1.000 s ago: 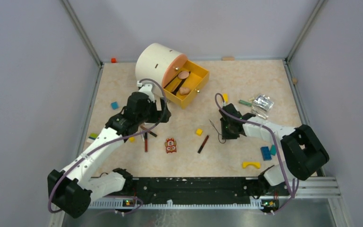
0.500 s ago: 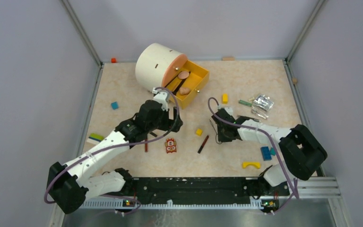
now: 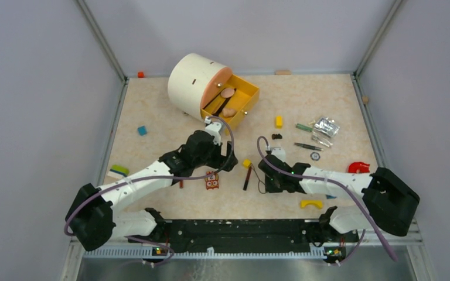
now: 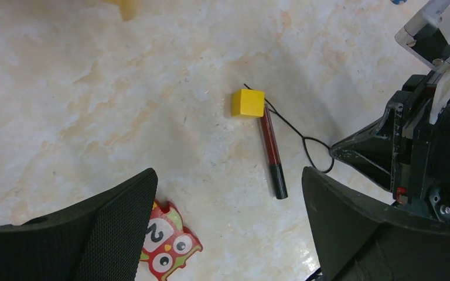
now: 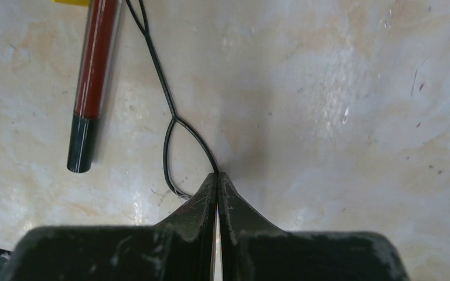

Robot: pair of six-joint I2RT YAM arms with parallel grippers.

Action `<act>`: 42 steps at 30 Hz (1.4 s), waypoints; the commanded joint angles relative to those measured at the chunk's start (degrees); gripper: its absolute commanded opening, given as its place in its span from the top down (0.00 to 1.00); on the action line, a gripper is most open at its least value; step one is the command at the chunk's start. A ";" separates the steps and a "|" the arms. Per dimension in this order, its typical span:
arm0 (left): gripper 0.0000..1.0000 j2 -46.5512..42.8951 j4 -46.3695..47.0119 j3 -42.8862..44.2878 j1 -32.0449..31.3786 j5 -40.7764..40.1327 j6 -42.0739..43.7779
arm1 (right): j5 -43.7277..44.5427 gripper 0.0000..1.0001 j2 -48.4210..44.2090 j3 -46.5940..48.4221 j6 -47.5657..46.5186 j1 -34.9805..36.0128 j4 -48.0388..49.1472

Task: Organize the makeup
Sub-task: Move the makeup tool to the center of the board.

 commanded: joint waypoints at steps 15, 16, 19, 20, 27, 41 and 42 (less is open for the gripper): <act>0.13 13.81 14.13 4.94 -10.44 3.05 -3.95 | 2.92 1.00 -12.53 -7.57 13.28 1.20 -16.74; 0.13 14.66 14.78 5.21 -10.63 3.18 -4.58 | 3.05 1.00 -13.69 -7.96 13.89 1.17 -17.07; 0.15 16.85 15.83 6.60 -10.83 3.78 -5.72 | 4.36 1.00 -17.23 -8.81 16.04 1.24 -19.04; 0.16 17.49 15.87 7.07 -10.91 3.85 -5.74 | 4.93 1.00 -18.45 -9.00 16.70 1.19 -19.69; 0.22 20.53 15.66 9.30 -11.14 5.32 -3.86 | 8.63 1.00 -23.80 -8.03 19.36 0.37 -22.44; 0.22 21.11 13.07 8.51 -11.49 5.40 -2.03 | -2.74 0.81 -20.81 -6.97 7.96 -4.08 -11.05; 0.22 20.72 12.50 8.11 -11.49 4.71 -2.35 | -3.47 0.76 -20.80 -7.22 7.34 -4.10 -9.77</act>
